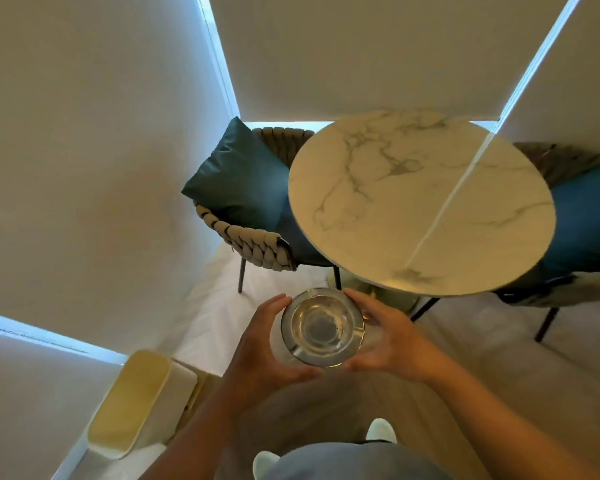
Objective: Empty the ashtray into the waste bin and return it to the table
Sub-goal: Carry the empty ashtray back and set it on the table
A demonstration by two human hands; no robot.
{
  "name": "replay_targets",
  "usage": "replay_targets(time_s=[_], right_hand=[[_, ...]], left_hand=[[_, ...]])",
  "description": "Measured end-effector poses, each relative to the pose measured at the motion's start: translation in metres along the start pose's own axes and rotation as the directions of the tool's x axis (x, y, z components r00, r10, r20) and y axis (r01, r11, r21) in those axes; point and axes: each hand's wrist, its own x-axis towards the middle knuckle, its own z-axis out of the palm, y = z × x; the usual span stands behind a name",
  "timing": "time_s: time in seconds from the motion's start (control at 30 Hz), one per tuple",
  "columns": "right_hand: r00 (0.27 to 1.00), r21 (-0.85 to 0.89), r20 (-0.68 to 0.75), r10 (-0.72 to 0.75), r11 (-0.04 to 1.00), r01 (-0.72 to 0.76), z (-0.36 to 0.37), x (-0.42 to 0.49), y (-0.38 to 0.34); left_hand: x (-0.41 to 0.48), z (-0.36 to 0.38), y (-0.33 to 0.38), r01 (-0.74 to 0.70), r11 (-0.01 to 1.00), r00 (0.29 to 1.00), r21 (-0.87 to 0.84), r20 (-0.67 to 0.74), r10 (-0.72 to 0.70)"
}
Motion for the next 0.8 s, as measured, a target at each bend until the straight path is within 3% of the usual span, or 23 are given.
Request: replay_targets(time_s=[0.37, 0.8], right_hand=[[0.990, 0.034, -0.103, 0.099, 0.995, -0.096, -0.114, -0.059, 0.079], [0.968, 0.100, -0.177, 0.179, 0.982, -0.163, -0.161, -0.062, 0.106]], left_hand=[[0.075, 0.119, 0.065, -0.100, 0.995, 0.984, 0.020, 0.151, 0.096], [0.132, 0.153, 0.092, -0.132, 0.991, 0.955, 0.022, 0.271, 0.121]])
